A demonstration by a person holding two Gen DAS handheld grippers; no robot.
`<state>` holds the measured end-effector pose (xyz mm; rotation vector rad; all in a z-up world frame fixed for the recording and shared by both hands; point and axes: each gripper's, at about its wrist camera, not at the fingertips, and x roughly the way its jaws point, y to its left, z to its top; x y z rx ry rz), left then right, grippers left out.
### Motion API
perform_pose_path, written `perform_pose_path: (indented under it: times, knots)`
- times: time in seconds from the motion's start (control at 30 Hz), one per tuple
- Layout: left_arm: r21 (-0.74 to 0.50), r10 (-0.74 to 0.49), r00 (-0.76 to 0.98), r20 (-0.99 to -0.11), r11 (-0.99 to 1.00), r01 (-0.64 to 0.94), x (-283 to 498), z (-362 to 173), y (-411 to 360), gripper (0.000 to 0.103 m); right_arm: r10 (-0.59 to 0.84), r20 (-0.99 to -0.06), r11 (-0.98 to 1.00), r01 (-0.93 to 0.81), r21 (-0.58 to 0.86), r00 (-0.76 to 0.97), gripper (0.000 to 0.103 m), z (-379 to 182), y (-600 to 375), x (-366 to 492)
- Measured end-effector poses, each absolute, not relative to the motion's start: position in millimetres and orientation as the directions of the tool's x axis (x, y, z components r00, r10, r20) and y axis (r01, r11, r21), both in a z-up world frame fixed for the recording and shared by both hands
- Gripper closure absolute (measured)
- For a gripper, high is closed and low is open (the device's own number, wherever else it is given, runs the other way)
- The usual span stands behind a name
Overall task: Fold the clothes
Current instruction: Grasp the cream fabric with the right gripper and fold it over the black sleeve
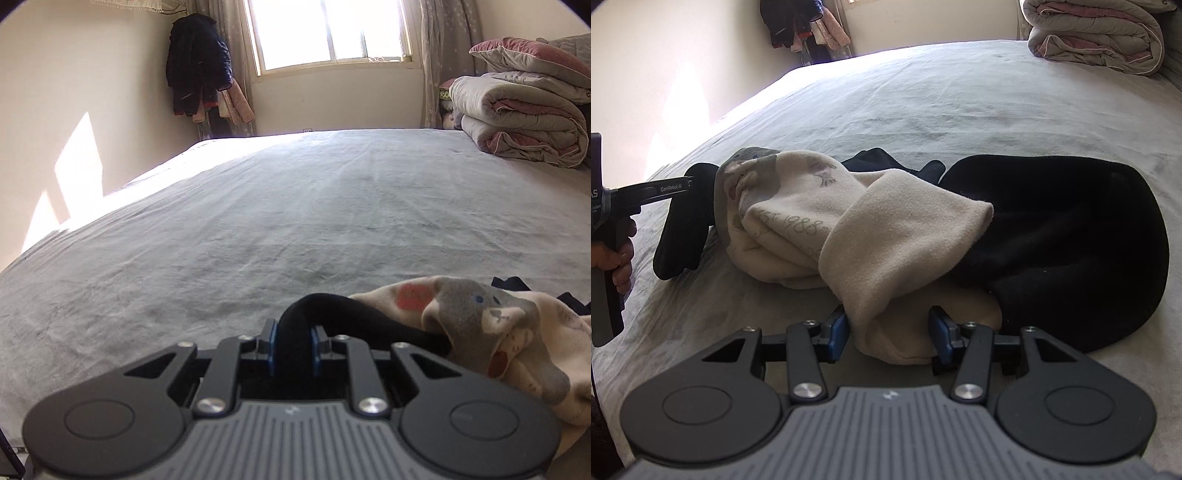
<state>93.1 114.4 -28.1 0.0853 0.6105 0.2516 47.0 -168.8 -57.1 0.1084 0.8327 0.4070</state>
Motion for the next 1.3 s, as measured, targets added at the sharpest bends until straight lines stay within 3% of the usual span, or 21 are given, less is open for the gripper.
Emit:
perform_pose_path:
  times: [0.1,0.23,0.27,0.33,0.37,0.57,0.83,1.03,1.3]
  knots:
    - [0.152,0.257,0.779,-0.571,0.966,-0.208,93,-29,114,0.081,0.388,-0.697,0.919,-0.313,0.241,0.603,0.052,-57,-168,49]
    - [0.121,0.242,0.77,-0.591,0.97,-0.212,88,-23,114,0.063,0.376,-0.698,0.923,-0.315,0.222,0.609,0.054,-57,-165,49]
    - [0.104,0.232,0.767,-0.598,0.972,-0.213,87,-22,115,0.058,0.37,-0.699,0.925,-0.313,0.215,0.613,0.058,-56,-164,49]
    - [0.059,0.198,0.765,-0.612,0.977,-0.206,83,-20,116,0.052,0.372,-0.698,0.924,-0.312,0.219,0.612,0.09,-55,-163,50]
    - [0.033,0.174,0.766,-0.619,0.98,-0.196,81,-18,117,0.046,0.377,-0.697,0.923,-0.311,0.227,0.61,0.09,-55,-162,50]
    - [-0.016,0.103,0.783,-0.614,0.99,-0.142,64,-9,115,0.035,0.41,-0.663,0.91,-0.326,0.256,0.626,0.091,-40,-160,46]
    - [-0.067,-0.02,0.76,-0.649,0.997,-0.031,41,-10,107,0.031,0.545,-0.578,0.83,-0.292,0.475,0.608,0.09,-10,-177,44]
    - [-0.188,-0.166,0.715,-0.679,0.981,0.049,33,-19,105,0.032,0.643,-0.487,0.723,-0.258,0.641,0.591,0.09,10,-192,46]
    - [-0.298,-0.277,0.684,-0.675,0.95,0.09,35,-33,97,0.036,0.599,-0.444,0.718,-0.202,0.666,0.666,0.091,22,-220,55]
